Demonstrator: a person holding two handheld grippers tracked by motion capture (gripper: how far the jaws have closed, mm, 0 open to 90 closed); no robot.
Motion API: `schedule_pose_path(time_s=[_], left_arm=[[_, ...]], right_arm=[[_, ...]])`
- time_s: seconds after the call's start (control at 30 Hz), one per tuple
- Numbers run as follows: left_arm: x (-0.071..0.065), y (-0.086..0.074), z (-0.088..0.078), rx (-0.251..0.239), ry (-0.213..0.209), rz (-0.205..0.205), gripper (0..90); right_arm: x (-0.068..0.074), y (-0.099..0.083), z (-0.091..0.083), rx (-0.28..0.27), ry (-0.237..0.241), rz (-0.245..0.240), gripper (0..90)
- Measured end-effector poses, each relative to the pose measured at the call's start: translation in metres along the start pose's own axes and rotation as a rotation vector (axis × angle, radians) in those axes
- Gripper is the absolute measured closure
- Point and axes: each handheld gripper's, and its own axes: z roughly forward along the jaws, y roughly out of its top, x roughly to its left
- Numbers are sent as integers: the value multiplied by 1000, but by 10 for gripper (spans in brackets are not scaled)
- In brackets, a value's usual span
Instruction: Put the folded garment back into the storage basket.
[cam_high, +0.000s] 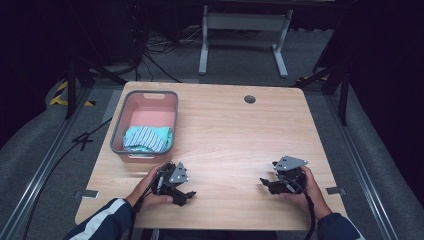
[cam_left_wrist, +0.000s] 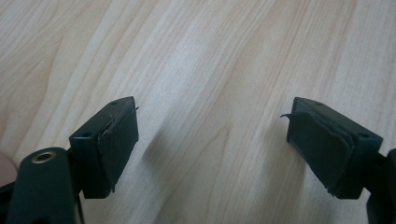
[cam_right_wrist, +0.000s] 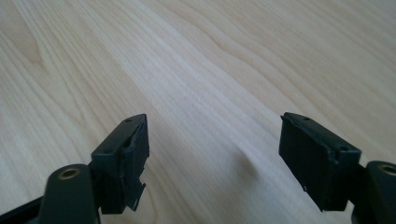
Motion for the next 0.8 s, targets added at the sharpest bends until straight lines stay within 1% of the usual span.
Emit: schedule_pose_path(time_s=[0.03,0.07,0.1,0.13,0.17,0.2,0.23,0.27,0.3,0.33,0.37,0.43,0.47,0.8], left_arm=[[1,-2,0,-9,-11,-12,170],[1,-2,0,-9,-11,-12,170],[2,-4,-1,-10,-18,-23,170],[3,-5,-1,-13,-19,-22,169],[4,-7,-2,-20,-25,-30,168],[4,-9,-2,-21,-32,-48,167],[5,-10,-3,-22,-40,-58,165],[6,-12,-3,-26,-52,-76,166],[7,-15,-3,-44,-57,-83,165],[6,-17,-3,-60,-57,-79,164],[6,-18,-3,-63,-57,-81,164],[6,-19,-4,-65,-57,-79,163],[6,-19,-5,-58,-55,-78,163],[5,-19,-4,-61,-53,-81,154]], right_arm=[[-1,-4,-1,-2,5,11,248],[-1,-4,-1,-2,5,11,248],[-1,-8,-2,3,8,22,245],[-2,-13,-3,6,6,35,244],[-2,-17,-4,0,4,48,241],[-3,-21,-6,-7,12,62,236],[-4,-25,-8,-13,17,70,232],[-4,-28,-9,-21,14,79,228],[-5,-31,-10,-27,20,98,224],[-5,-35,-10,-42,33,127,222],[-6,-39,-10,-64,46,151,214],[-7,-41,-11,-65,48,148,202],[-8,-43,-14,-63,56,143,196],[-8,-44,-14,-64,58,142,194]])
